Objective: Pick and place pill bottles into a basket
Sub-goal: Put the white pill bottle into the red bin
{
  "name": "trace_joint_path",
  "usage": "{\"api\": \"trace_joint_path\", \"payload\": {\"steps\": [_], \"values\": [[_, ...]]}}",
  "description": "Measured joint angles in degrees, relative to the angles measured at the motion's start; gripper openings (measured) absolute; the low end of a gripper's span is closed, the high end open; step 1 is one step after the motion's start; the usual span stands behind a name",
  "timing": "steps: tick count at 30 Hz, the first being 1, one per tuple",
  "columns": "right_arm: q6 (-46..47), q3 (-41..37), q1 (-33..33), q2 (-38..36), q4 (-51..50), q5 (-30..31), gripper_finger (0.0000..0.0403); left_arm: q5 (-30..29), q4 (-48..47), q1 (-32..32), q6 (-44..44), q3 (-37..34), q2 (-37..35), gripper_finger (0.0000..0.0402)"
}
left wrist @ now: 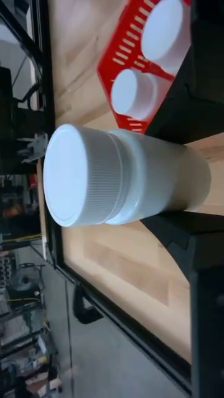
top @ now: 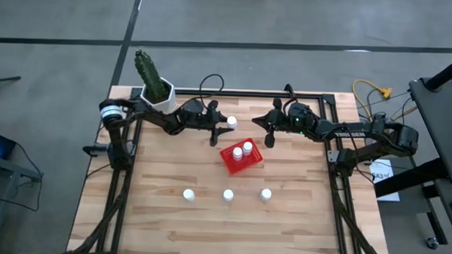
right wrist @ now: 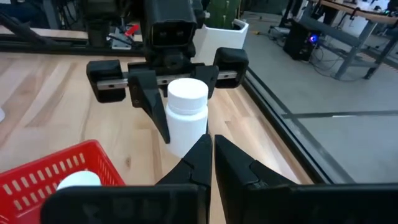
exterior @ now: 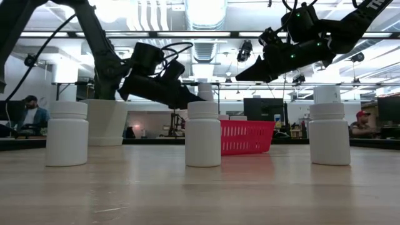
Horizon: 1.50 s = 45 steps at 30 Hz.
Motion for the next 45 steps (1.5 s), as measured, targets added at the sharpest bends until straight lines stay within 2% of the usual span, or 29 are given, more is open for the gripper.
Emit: {"api": "trace_joint_path", "payload": {"steps": [3,7,27,30,35,37,39,41,45], "values": [[1.23,0.00,0.04,-0.34,0.23,0.00,0.0014,0.21,-0.08,-0.08,0.17,-0.07,-0.66,0.0134],[2.71,0.00,0.04,-0.62,0.17,-0.31,0.0044,0.28,-0.08,-0.13,0.25,-0.07,-0.86,0.0134],[7.00,0.00,0.11,-0.64,4.42,0.15,0.0285,1.99,-0.02,-0.42,0.23,1.79,-0.86,0.0132],[7.68,0.00,0.00,-0.64,4.44,0.28,0.0306,2.02,0.02,-0.42,0.25,1.90,-0.86,0.0132],[15.69,0.00,0.11,-0.66,5.59,0.02,0.0320,2.10,-0.23,-0.42,0.27,1.88,-0.86,0.0132],[14.91,0.40,-0.03,-1.01,5.88,-3.19,0.0322,2.11,-0.92,-0.42,0.30,1.89,-0.84,0.0132],[14.51,3.62,-0.34,-1.16,1.51,-7.85,0.0321,2.25,-1.48,-0.42,0.32,1.90,-0.83,0.0132],[13.47,8.18,-0.37,-1.19,-7.76,-10.50,0.0319,2.27,-1.53,-0.42,0.34,1.90,-0.81,0.0132],[7.80,19.16,-0.20,0.64,-28.30,-10.34,0.0312,2.27,-1.66,-0.42,0.37,1.92,-0.81,0.0132]]}}
